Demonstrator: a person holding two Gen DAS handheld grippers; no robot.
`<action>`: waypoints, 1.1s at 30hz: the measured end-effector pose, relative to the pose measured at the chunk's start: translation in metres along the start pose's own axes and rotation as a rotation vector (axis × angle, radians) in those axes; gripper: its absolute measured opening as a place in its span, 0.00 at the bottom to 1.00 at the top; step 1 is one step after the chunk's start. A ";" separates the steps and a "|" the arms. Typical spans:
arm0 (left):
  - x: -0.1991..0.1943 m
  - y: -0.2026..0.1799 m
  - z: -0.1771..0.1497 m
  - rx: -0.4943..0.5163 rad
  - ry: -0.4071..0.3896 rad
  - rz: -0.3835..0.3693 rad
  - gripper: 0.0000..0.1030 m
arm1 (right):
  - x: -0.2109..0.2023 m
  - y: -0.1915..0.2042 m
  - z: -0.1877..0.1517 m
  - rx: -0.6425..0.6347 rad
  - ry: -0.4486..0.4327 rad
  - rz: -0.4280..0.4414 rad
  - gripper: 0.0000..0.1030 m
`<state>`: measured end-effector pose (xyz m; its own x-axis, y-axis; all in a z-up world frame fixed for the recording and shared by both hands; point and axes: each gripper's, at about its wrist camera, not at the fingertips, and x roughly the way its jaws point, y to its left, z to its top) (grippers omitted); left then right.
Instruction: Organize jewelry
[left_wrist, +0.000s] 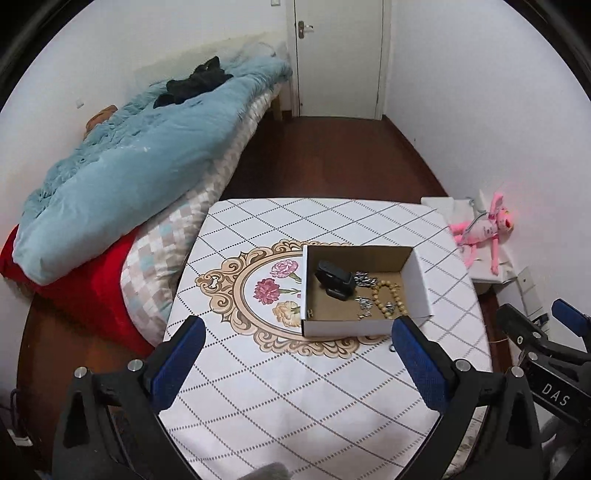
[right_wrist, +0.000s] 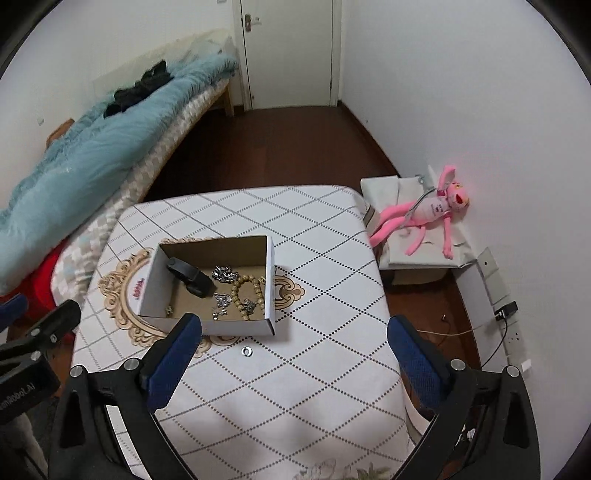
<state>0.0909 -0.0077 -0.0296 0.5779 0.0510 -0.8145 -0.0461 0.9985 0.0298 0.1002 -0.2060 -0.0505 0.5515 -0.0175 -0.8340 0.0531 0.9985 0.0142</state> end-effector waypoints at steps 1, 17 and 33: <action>-0.006 0.000 -0.001 -0.005 -0.006 -0.002 1.00 | -0.007 -0.001 -0.001 0.000 -0.011 -0.003 0.99; -0.085 0.001 -0.014 -0.020 -0.101 -0.042 1.00 | -0.124 -0.006 -0.016 -0.022 -0.162 -0.011 1.00; -0.063 -0.001 0.014 -0.016 -0.032 -0.025 1.00 | -0.119 0.000 0.008 -0.028 -0.122 -0.003 1.00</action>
<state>0.0658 -0.0111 0.0302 0.6045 0.0270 -0.7962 -0.0442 0.9990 0.0004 0.0414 -0.2046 0.0527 0.6486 -0.0247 -0.7608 0.0325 0.9995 -0.0047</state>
